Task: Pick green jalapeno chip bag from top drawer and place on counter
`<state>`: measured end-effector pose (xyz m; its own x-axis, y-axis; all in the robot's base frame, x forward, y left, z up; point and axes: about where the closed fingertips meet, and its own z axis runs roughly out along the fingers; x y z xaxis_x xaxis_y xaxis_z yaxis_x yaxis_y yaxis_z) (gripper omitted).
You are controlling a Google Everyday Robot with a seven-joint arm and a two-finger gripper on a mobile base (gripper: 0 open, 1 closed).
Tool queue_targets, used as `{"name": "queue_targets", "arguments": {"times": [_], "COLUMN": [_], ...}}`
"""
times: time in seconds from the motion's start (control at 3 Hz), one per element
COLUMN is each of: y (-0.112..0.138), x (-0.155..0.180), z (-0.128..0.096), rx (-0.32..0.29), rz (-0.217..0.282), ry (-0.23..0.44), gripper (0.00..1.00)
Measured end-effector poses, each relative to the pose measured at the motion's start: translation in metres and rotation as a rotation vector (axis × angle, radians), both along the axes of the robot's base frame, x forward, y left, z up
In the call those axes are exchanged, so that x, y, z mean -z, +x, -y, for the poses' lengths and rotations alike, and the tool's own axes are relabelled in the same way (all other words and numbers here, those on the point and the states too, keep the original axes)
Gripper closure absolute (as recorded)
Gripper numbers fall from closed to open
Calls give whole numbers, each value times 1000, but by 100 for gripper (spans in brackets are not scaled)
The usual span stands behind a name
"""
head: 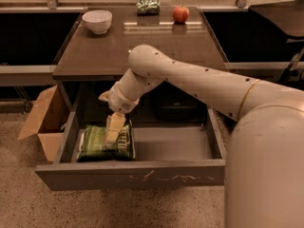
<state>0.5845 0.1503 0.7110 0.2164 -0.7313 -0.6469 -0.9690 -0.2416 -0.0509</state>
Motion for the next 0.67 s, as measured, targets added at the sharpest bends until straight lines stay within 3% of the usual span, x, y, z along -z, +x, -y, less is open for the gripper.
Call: {"name": "queue_targets", "arguments": {"times": [0.67], "y": [13], "x": [56], "z": [-33], "rx": [-17], "rz": [-67], "ry": [50], "gripper": [0]}}
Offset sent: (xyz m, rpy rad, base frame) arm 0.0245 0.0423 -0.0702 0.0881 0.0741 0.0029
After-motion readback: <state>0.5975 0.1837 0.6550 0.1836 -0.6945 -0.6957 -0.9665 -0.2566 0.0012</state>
